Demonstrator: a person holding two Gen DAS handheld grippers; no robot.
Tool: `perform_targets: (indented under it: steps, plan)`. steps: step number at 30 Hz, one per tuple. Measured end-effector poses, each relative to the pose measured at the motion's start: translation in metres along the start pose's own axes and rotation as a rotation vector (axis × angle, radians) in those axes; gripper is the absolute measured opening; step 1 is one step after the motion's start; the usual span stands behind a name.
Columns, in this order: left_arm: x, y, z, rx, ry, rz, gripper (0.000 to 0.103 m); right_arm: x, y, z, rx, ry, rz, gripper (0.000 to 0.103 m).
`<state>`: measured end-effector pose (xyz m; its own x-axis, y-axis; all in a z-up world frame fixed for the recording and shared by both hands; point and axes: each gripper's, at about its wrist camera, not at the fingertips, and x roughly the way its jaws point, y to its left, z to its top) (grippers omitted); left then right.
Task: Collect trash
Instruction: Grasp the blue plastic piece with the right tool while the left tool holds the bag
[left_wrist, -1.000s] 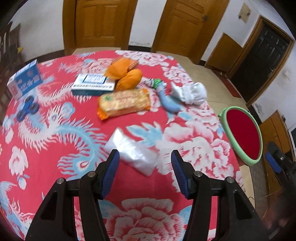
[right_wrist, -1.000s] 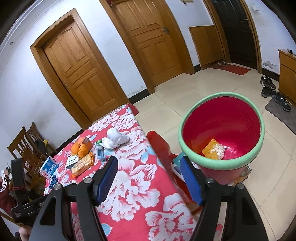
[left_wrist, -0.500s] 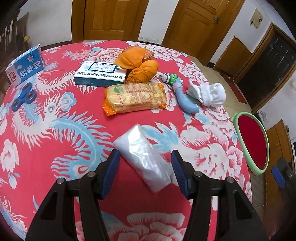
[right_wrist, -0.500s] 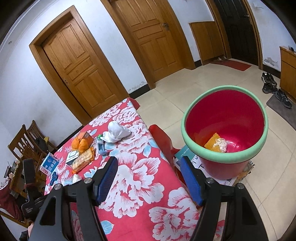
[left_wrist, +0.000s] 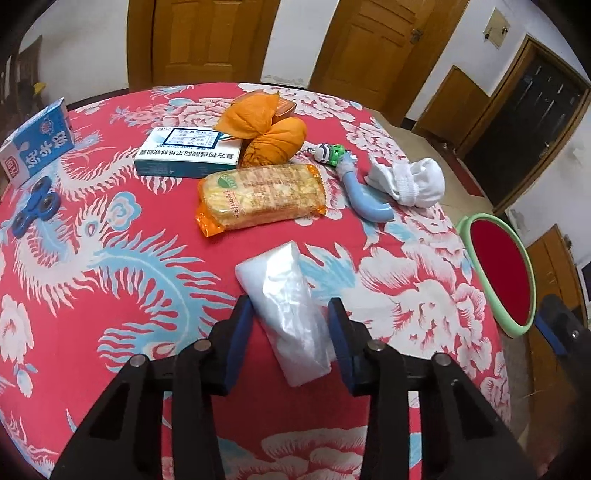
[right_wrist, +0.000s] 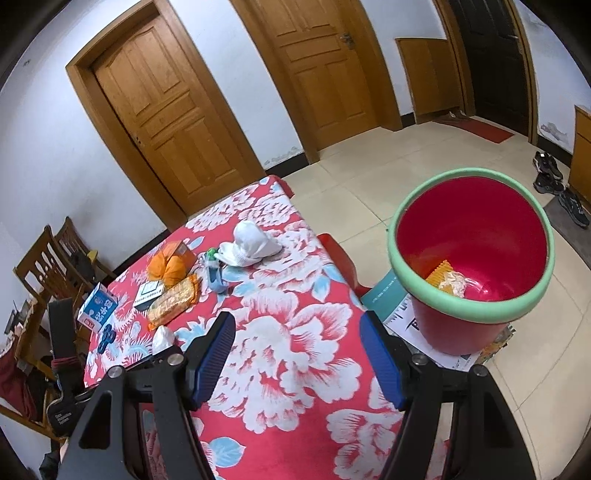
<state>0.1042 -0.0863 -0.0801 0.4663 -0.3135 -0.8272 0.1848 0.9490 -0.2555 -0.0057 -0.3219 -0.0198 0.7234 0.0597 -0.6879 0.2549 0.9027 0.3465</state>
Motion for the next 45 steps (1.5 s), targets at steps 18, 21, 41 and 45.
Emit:
perform_targets:
  steps: [18,21,41,45]
  plan:
    - [-0.017,0.051,0.065,0.016,-0.145,0.093,0.041,0.092,0.076,0.024,-0.187,0.144,0.073,0.065]
    - [-0.009,0.056,0.066,0.006,-0.134,0.094,0.041,0.111,0.086,0.026,-0.217,0.169,0.072,0.062]
    - [0.005,0.06,0.069,0.003,-0.123,0.079,0.041,0.167,0.109,0.025,-0.314,0.2,0.028,0.031]
    - [-0.002,0.056,0.067,0.015,-0.134,0.072,0.041,0.164,0.108,0.023,-0.313,0.205,0.038,0.024]
